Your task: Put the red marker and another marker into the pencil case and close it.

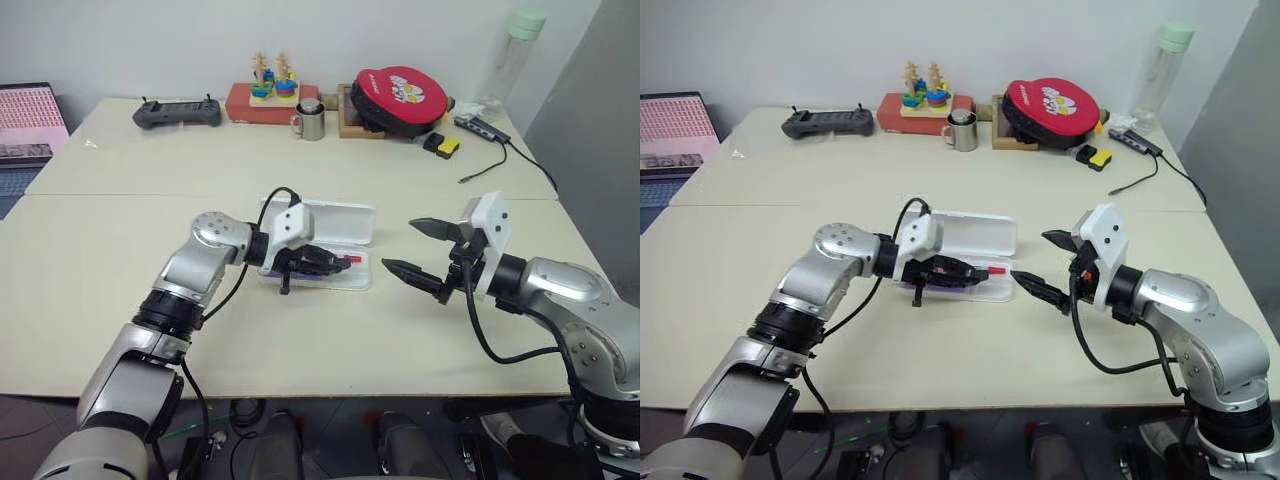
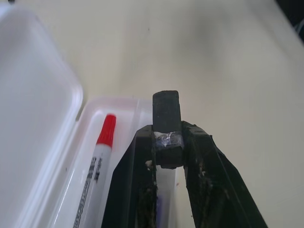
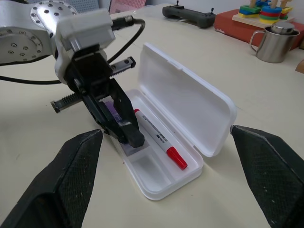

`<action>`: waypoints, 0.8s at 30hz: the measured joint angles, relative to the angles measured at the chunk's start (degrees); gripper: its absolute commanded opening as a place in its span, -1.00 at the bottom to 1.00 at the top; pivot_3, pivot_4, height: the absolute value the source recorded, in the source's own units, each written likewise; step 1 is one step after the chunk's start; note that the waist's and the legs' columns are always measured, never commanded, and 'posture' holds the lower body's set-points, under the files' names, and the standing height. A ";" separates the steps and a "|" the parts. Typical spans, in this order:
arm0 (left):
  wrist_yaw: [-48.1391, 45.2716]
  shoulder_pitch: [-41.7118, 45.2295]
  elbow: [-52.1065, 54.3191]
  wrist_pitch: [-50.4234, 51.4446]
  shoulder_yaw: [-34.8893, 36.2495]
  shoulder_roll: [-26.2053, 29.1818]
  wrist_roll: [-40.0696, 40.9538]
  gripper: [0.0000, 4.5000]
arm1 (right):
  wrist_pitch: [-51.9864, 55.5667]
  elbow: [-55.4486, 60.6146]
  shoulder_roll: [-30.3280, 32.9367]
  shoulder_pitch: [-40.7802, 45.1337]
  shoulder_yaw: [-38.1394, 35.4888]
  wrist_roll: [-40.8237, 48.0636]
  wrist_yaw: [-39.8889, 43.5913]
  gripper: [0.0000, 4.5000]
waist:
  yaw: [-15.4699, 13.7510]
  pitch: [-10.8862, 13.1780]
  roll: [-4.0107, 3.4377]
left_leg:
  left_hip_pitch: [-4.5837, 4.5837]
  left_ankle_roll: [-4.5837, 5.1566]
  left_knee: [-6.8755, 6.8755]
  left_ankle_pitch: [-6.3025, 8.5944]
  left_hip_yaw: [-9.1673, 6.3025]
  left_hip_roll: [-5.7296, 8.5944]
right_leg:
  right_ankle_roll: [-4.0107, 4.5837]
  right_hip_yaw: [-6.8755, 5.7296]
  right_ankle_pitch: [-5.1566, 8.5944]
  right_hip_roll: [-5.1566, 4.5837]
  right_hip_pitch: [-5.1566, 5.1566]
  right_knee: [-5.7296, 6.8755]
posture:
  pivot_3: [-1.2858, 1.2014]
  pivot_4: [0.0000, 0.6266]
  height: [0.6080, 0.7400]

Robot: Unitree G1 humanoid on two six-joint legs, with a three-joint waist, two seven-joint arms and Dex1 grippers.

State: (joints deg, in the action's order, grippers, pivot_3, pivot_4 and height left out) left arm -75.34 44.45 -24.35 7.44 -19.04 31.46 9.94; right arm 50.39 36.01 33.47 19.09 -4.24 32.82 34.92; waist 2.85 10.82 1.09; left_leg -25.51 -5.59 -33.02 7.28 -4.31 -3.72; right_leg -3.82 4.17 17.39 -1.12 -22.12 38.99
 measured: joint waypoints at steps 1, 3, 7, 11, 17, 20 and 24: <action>-0.30 0.18 -1.24 -0.74 -0.06 -0.51 -0.29 -0.79 | 0.20 0.02 -0.04 -0.09 0.00 0.00 -0.42 1.00 | -0.05 0.00 0.00 | -0.11 0.00 0.00 0.00 -0.01 0.00 | -0.26 -0.02 -0.14 0.00 -0.09 0.01 | 0.03 -0.52 1.00; -1.03 1.07 -3.42 -2.61 -0.11 -1.77 -1.22 -0.79 | 0.50 0.36 -0.17 -0.21 -0.01 0.03 -1.54 1.00 | -0.17 0.00 0.00 | -0.25 0.00 0.01 0.00 -0.03 0.00 | -0.22 -0.08 -0.13 0.01 -0.17 0.01 | 0.03 -0.52 1.00; -1.33 2.18 -5.34 -4.15 -0.10 -4.17 -1.92 -0.79 | 0.80 1.41 -0.24 -0.42 0.20 0.17 -2.60 1.00 | -0.34 0.00 0.00 | -0.30 0.01 0.06 0.01 -0.04 0.00 | -0.18 -0.13 -0.10 0.01 -0.17 -0.01 | 0.03 -0.52 1.00; -1.92 2.35 -6.45 -4.44 -0.07 -5.11 -2.38 -0.79 | 1.48 2.02 -0.28 -0.68 0.58 0.68 -3.55 1.00 | -0.25 0.00 0.00 | -0.28 0.02 0.08 0.01 -0.04 -0.01 | -0.17 -0.14 -0.08 0.01 -0.17 0.01 | 0.03 -0.52 1.00; -2.64 2.83 -7.83 -4.22 -0.02 -6.77 -3.30 -0.79 | 2.12 3.42 -0.33 -1.00 0.97 2.40 -4.87 1.00 | -0.30 0.00 0.00 | -0.28 0.02 0.01 0.00 -0.06 0.00 | -0.24 -0.14 -0.12 0.01 -0.15 0.01 | 0.03 -0.52 1.00; -2.77 3.21 -8.13 -4.12 0.09 -6.87 -3.50 -0.44 | 2.71 3.64 -0.31 -1.86 0.97 2.72 -5.33 1.00 | -0.31 0.00 0.00 | -0.28 0.02 0.00 0.00 -0.06 0.00 | -0.25 -0.14 -0.12 0.01 -0.15 0.02 | 0.03 -0.52 1.00; -2.66 3.80 -9.02 -4.35 0.30 -7.10 -3.90 -0.07 | 2.77 3.72 -0.29 -1.86 0.97 3.27 -5.95 1.00 | -0.32 0.00 0.00 | -0.28 0.02 0.00 0.00 -0.06 0.00 | -0.24 -0.14 -0.12 0.02 -0.15 0.02 | 0.03 -0.52 1.00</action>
State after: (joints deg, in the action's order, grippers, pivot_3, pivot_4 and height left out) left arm -78.01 48.25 -33.37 3.09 -18.74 24.36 6.05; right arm 53.16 39.72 33.19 17.23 -3.27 36.09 28.97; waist 2.53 10.82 1.09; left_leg -25.79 -5.57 -33.01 7.28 -4.38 -3.73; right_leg -4.06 4.04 17.27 -1.10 -22.26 39.00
